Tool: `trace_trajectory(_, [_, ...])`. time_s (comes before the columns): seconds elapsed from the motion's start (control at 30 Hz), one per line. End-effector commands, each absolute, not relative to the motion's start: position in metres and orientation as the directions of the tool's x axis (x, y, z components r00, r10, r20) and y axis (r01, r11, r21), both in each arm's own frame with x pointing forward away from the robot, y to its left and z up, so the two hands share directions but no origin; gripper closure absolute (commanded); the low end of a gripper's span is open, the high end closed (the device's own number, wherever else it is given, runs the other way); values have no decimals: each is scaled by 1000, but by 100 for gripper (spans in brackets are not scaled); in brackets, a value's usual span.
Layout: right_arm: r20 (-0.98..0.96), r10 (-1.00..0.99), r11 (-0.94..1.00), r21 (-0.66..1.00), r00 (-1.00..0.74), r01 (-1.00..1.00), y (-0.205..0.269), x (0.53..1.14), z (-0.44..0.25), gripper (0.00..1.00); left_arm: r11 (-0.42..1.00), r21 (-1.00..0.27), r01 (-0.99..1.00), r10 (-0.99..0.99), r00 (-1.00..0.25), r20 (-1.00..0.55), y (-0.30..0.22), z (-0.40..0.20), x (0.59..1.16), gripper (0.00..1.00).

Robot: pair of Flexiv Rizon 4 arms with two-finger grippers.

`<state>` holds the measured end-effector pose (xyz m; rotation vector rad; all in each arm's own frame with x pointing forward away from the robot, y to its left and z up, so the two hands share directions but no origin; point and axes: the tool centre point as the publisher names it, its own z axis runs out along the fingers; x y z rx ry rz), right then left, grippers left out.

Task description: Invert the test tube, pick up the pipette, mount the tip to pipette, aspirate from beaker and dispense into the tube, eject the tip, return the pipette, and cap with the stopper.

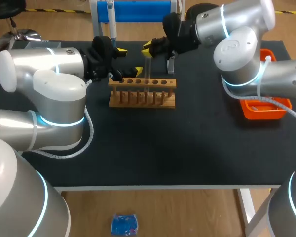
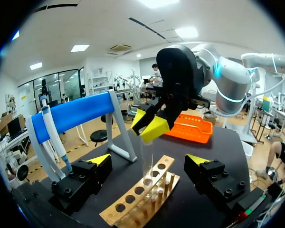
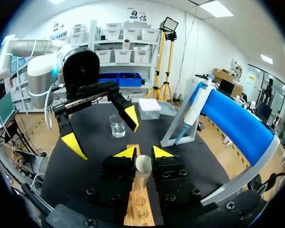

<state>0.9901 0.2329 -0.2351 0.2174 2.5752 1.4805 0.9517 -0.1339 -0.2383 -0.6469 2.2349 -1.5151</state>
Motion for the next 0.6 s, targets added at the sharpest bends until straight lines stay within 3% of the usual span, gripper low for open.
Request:
trace_trajectory(0.03, [-63,204,496,867,-977,48,232,991,-240,100,321,-932,-169,-554,-831,-40,-133,-238,953,0])
trace_trajectory(0.57, [-42,198,491,869,-979,62,231,986,-250,100,321,-932,-169,-554,-831,-40,-133,-238,953,0])
trace_trajectory(0.6, [-42,199,491,869,-979,62,231,985,-249,72,321,-932,-169,-554,-831,-40,-133,-238,953,0])
